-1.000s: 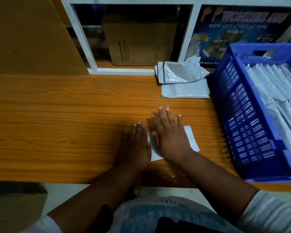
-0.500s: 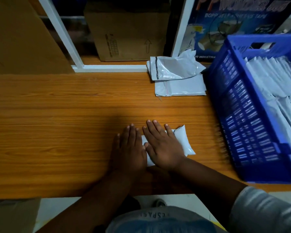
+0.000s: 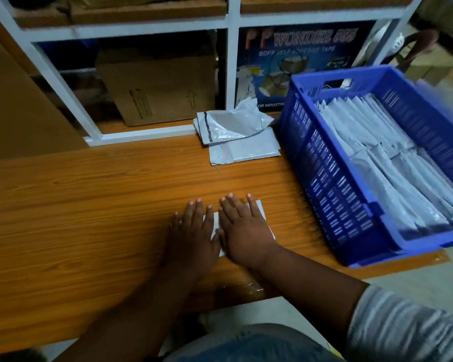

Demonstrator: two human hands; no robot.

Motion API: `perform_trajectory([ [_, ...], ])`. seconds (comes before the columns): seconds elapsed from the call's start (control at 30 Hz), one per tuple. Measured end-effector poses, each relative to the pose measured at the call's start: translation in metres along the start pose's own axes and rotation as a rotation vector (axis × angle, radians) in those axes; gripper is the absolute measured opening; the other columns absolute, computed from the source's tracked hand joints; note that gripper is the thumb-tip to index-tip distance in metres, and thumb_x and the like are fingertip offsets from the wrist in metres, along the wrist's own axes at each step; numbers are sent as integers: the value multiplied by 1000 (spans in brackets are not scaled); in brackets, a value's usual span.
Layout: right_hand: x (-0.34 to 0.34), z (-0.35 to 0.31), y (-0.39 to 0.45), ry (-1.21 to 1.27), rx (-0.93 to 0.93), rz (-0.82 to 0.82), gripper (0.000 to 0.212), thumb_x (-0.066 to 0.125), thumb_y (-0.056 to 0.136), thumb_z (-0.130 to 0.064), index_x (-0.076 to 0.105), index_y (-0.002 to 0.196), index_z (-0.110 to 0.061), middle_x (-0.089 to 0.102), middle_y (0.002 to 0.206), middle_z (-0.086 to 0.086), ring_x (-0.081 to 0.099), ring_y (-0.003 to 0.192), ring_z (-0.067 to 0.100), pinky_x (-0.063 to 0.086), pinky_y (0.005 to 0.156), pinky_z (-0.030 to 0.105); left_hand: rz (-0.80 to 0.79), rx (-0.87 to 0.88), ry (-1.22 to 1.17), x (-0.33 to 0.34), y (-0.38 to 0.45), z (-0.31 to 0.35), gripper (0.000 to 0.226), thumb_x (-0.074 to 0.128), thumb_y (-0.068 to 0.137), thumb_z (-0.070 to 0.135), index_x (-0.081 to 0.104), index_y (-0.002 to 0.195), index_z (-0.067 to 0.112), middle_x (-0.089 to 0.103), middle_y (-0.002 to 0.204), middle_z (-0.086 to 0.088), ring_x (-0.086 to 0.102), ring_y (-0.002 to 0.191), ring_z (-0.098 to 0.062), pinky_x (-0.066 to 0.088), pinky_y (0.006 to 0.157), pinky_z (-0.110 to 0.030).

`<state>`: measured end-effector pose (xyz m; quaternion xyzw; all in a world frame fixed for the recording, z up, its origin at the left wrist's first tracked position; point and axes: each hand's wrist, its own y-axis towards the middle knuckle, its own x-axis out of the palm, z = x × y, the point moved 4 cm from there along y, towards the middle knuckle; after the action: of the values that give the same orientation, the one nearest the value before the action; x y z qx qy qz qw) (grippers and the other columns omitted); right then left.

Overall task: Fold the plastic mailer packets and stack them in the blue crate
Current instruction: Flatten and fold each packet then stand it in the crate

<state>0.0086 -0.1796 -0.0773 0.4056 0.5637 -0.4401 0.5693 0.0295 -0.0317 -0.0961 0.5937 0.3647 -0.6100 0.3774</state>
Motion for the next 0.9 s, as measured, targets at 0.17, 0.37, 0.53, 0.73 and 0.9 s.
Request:
perform_trajectory([
  [0.17, 22, 9, -2, 122, -15, 20, 68, 17, 114, -53, 19, 171, -17, 12, 179, 8, 3, 166, 28, 7, 130, 60, 42, 6, -1, 8, 2, -2, 72, 37, 103, 51, 37, 165, 15, 23, 175, -18, 20, 162, -39, 22, 124, -67],
  [0.37, 29, 13, 2, 173, -19, 45, 66, 18, 114, -54, 16, 172, -21, 6, 180, 4, -2, 166, 27, 2, 131, 59, 23, 8, 7, 14, 3, -3, 72, 34, 104, 50, 31, 167, 15, 17, 177, -19, 14, 164, -39, 20, 124, -68],
  [0.53, 26, 27, 4, 486, 14, 78, 59, 36, 112, -44, 34, 167, -21, 16, 178, 4, 6, 166, 21, -1, 133, 48, 10, 9, -25, 14, 1, -5, 74, 35, 104, 60, 28, 170, 26, 13, 178, -17, 12, 164, -40, 15, 126, -68],
  [0.73, -8, 67, -11, 1304, 419, 219, 49, 52, 104, -41, 58, 152, -33, 45, 166, -11, 35, 154, 0, 21, 132, 49, -94, -41, 29, 1, 1, 1, 85, 21, 100, 75, 28, 169, 28, 12, 178, -16, 10, 164, -42, 13, 124, -73],
  [0.9, -17, 39, -47, 273, 26, 99, 68, 26, 112, -59, 3, 171, -36, -15, 179, 2, -18, 164, 26, -9, 130, 60, -13, 26, -11, -11, -11, 19, 86, 38, 98, 67, 26, 170, 22, 6, 178, -19, 1, 165, -42, 8, 126, -73],
])
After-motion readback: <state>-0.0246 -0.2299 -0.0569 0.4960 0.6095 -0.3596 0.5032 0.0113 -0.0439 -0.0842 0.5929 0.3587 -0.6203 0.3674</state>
